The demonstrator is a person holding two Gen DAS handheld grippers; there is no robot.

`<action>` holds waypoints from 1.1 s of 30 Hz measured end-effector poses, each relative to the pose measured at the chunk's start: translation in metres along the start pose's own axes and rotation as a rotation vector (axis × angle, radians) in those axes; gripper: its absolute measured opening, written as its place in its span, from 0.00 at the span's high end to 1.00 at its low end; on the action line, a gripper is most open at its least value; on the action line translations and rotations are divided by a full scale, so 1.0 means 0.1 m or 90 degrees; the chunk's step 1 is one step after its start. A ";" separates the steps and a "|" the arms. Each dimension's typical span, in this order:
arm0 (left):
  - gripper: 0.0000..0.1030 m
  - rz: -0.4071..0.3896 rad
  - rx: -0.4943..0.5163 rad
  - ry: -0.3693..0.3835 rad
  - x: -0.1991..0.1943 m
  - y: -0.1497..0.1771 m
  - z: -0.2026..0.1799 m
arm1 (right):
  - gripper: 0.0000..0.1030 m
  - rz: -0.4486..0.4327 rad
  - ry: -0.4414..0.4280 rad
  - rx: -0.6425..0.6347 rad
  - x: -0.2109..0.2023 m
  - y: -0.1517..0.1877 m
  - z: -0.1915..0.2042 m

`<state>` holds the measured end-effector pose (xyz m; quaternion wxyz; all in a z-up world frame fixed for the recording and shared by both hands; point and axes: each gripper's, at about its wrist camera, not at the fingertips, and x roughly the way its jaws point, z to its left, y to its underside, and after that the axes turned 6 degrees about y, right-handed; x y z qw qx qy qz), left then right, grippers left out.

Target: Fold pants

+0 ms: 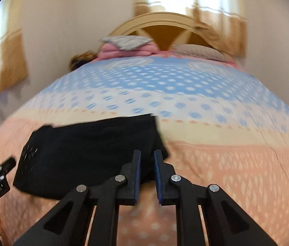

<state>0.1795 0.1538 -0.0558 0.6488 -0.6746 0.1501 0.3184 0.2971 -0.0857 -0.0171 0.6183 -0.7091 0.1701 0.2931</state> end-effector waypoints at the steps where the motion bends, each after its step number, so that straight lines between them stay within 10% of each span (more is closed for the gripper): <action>1: 0.19 -0.003 0.010 0.014 0.01 0.00 -0.09 | 0.87 0.005 -0.005 -0.009 0.03 -0.01 0.04; 6: 0.24 0.082 0.015 0.048 0.41 0.12 -0.26 | 0.87 0.116 -0.012 0.012 0.48 0.10 -0.08; 12: 0.21 0.118 -0.026 0.069 0.56 0.17 -0.06 | 0.87 0.107 -0.055 0.057 0.51 0.15 -0.25; 16: 0.20 0.098 0.021 0.031 0.36 0.14 -0.08 | 0.81 0.108 -0.060 0.092 0.35 0.16 -0.30; 20: 0.12 0.074 0.036 0.020 0.05 0.24 -0.08 | 0.39 0.105 -0.112 0.169 -0.03 0.28 -0.35; 33: 0.05 0.016 0.052 0.018 -0.80 0.66 -0.02 | 0.37 0.080 -0.110 0.136 -1.01 0.95 -0.09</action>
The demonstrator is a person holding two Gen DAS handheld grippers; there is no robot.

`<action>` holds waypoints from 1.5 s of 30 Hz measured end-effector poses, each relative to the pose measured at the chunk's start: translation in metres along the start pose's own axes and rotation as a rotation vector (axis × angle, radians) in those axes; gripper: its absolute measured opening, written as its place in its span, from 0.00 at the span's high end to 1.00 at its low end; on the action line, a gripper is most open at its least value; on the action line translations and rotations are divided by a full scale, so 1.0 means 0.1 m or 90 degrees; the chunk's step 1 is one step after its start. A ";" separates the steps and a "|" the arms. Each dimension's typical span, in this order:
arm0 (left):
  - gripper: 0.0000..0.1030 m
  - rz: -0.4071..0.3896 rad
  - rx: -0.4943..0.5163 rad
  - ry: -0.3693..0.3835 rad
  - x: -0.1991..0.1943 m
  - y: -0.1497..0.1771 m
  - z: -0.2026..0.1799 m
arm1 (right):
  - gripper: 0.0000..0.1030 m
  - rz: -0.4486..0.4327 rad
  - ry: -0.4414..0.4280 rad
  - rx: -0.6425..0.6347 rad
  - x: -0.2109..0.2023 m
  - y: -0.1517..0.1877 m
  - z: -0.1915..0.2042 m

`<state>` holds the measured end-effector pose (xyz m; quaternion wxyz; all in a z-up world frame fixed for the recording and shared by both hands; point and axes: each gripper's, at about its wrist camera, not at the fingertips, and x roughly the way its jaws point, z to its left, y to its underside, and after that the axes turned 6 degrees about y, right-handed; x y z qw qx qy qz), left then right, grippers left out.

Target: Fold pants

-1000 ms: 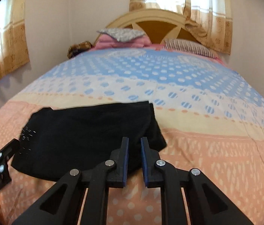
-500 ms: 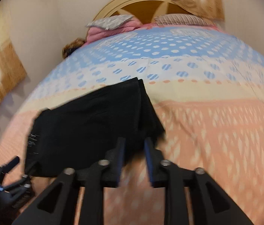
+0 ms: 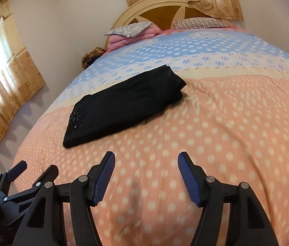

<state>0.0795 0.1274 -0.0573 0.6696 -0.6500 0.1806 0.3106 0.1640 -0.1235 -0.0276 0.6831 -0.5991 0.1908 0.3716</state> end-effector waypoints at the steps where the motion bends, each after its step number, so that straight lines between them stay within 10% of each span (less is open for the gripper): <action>1: 0.04 -0.011 0.005 -0.002 -0.08 0.01 -0.01 | 0.37 -0.001 0.004 -0.004 -0.05 0.03 0.01; 19: 0.00 0.028 0.008 0.092 -0.33 0.28 -0.18 | 0.36 -0.009 0.069 0.012 -0.61 0.38 -0.07; 45: 0.00 -0.144 -0.036 0.067 -1.20 0.14 -0.14 | 0.32 -0.238 0.106 -0.005 -1.73 0.39 0.12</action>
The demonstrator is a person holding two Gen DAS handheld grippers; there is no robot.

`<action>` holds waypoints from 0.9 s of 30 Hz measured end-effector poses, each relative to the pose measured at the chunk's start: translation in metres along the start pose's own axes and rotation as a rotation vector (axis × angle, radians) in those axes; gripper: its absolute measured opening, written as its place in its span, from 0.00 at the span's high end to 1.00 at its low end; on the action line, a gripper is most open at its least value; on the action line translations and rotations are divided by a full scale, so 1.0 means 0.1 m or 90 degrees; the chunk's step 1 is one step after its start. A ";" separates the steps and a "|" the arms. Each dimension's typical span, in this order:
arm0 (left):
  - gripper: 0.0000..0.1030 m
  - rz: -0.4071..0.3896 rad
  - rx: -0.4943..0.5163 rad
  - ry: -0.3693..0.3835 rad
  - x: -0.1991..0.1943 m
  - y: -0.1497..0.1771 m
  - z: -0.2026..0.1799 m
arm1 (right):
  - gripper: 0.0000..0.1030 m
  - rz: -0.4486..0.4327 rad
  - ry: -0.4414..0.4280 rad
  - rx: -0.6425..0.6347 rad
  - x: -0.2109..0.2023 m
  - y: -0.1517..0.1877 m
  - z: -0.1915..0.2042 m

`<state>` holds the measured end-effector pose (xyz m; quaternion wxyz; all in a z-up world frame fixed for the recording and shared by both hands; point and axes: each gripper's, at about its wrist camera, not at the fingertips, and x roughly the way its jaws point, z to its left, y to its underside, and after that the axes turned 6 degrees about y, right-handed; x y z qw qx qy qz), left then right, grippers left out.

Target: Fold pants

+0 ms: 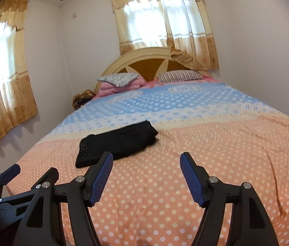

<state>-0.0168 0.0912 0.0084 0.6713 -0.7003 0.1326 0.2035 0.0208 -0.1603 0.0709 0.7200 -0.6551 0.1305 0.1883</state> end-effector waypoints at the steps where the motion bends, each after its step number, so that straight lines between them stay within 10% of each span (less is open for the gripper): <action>1: 0.00 -0.004 -0.001 -0.001 -0.01 0.00 0.00 | 0.32 -0.005 -0.002 -0.002 -0.02 0.00 0.01; 27: 0.00 -0.015 0.019 -0.026 -0.03 0.01 -0.06 | 0.30 -0.018 -0.013 -0.012 -0.08 0.01 0.04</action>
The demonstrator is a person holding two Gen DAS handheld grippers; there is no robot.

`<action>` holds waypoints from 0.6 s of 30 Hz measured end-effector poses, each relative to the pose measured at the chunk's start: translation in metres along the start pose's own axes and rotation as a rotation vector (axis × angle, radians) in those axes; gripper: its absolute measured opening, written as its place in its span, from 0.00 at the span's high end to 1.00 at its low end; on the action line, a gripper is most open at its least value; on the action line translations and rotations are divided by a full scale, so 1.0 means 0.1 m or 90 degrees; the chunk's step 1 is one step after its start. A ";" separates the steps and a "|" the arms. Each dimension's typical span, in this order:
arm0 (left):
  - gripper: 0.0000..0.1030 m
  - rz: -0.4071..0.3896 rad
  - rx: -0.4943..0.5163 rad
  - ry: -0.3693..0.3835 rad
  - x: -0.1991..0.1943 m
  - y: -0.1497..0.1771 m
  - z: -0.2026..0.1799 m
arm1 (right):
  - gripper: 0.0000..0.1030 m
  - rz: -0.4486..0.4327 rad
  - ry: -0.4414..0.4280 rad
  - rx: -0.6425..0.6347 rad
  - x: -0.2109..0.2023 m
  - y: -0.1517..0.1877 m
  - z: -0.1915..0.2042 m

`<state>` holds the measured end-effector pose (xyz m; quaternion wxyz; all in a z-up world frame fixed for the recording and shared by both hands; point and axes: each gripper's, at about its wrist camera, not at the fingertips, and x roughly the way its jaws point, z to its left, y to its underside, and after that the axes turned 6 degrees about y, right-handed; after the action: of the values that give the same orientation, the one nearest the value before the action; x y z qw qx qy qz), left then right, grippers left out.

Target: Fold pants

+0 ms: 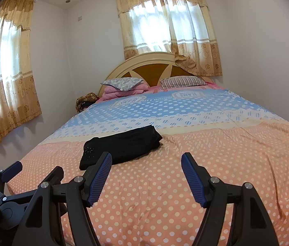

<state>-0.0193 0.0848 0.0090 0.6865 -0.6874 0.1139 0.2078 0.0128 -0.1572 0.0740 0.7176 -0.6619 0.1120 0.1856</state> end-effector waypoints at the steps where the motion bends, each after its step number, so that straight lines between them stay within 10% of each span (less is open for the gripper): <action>1: 0.00 0.000 0.000 -0.001 0.00 0.00 0.00 | 0.30 0.001 0.000 0.001 0.00 0.00 0.00; 18: 0.00 0.001 0.002 -0.001 0.01 0.02 0.01 | 0.30 0.008 -0.002 0.003 0.03 0.01 -0.03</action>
<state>-0.0192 0.0858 0.0068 0.6874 -0.6862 0.1140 0.2091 0.0152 -0.1602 0.0716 0.7182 -0.6592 0.1152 0.1907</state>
